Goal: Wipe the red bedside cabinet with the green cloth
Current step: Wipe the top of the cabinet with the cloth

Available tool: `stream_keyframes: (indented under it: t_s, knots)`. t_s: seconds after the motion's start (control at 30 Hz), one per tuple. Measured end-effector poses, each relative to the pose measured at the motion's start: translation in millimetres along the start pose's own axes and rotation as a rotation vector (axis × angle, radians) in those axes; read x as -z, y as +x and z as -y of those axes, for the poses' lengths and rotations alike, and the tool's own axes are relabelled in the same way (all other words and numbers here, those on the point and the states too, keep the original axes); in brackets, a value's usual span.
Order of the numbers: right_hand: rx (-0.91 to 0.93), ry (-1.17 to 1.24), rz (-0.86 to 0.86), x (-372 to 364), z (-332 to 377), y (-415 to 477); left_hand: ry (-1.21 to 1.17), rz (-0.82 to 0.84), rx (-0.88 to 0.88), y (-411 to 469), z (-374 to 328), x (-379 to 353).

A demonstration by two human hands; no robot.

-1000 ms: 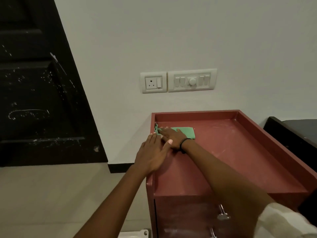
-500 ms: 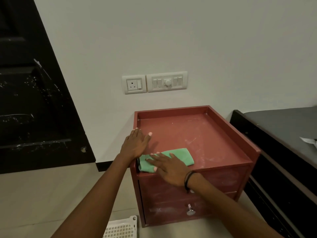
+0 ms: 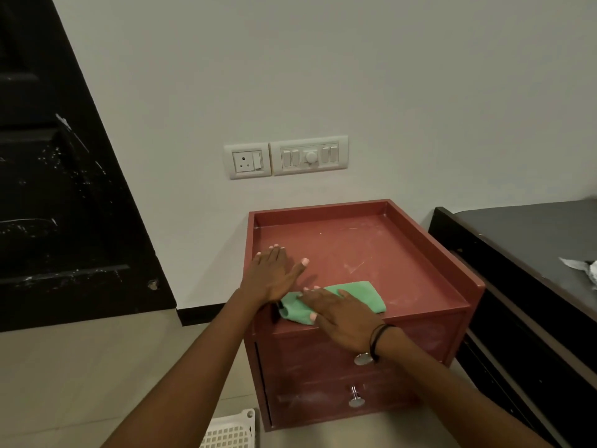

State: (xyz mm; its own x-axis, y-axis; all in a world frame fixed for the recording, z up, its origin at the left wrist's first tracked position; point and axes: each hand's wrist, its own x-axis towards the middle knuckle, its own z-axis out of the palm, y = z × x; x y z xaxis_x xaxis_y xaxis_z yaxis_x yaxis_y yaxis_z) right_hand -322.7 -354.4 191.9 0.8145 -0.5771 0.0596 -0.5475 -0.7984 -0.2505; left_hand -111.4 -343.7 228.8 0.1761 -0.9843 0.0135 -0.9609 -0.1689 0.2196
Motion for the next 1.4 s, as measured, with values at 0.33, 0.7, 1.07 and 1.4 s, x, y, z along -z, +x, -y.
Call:
stream_keyframes:
  t_s: [0.33,0.7,1.07,1.4]
  knots:
    - [-0.122,-0.009,0.045,6.0,-48.3,8.9,0.233,0.141,-0.113,4.4,3.1,-10.4]
    - [-0.176,-0.072,0.106,23.7,-124.1,117.7,0.342,0.308,-0.129,5.2,0.7,-10.3]
    - [-0.199,-0.108,0.04,35.9,-169.7,242.3,0.321,0.267,-0.12,10.3,3.8,-11.8]
    - [-0.176,-0.056,0.059,31.7,-129.5,132.7,0.308,0.283,-0.082,4.6,-1.8,-7.3]
